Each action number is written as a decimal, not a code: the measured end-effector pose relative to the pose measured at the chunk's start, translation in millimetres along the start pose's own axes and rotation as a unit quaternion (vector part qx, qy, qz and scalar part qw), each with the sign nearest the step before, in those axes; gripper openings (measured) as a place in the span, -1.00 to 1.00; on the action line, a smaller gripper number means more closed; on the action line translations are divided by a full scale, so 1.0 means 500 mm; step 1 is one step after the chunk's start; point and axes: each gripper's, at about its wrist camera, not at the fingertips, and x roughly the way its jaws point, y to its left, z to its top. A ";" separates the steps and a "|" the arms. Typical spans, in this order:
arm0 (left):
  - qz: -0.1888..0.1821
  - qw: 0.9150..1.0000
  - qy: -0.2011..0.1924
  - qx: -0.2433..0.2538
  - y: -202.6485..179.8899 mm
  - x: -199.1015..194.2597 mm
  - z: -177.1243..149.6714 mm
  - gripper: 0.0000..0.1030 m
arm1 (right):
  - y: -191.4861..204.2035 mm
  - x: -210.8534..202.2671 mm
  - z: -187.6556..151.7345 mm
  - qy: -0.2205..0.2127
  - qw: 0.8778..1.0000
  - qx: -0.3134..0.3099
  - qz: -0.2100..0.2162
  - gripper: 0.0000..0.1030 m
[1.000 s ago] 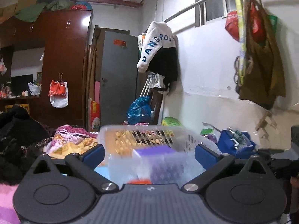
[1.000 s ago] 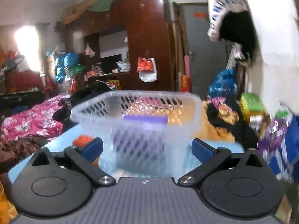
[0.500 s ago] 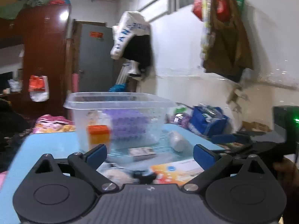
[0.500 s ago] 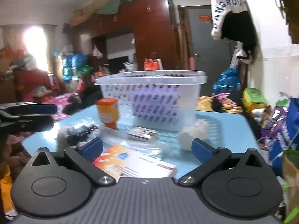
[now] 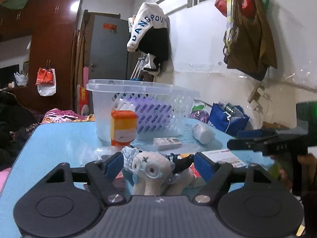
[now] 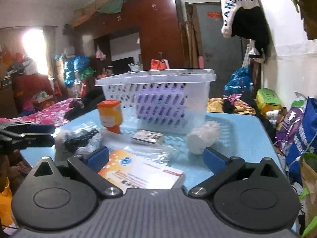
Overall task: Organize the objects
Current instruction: 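Withdraw the open left gripper from the basket, then grasp the orange-capped bottle with the left gripper while the right gripper grasps the wrapped white roll, then carry the bottle and roll over the basket and open both grippers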
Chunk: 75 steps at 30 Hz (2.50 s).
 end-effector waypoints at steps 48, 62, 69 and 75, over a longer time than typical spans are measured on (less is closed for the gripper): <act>0.041 0.998 -0.002 -0.037 0.095 0.124 0.148 0.03 | -0.057 0.096 0.078 0.041 0.995 -0.003 -0.091 0.15; -0.028 0.995 -0.061 -0.069 0.073 0.093 0.295 0.02 | 0.022 0.057 0.273 -0.018 0.998 -0.037 -0.037 0.15; 0.020 0.996 -0.013 -0.082 0.090 0.218 0.371 0.01 | -0.009 0.161 0.334 0.019 0.997 -0.047 -0.053 0.15; 0.060 0.996 0.000 -0.060 0.095 0.252 0.364 0.02 | -0.027 0.217 0.307 0.040 0.996 -0.055 -0.061 0.15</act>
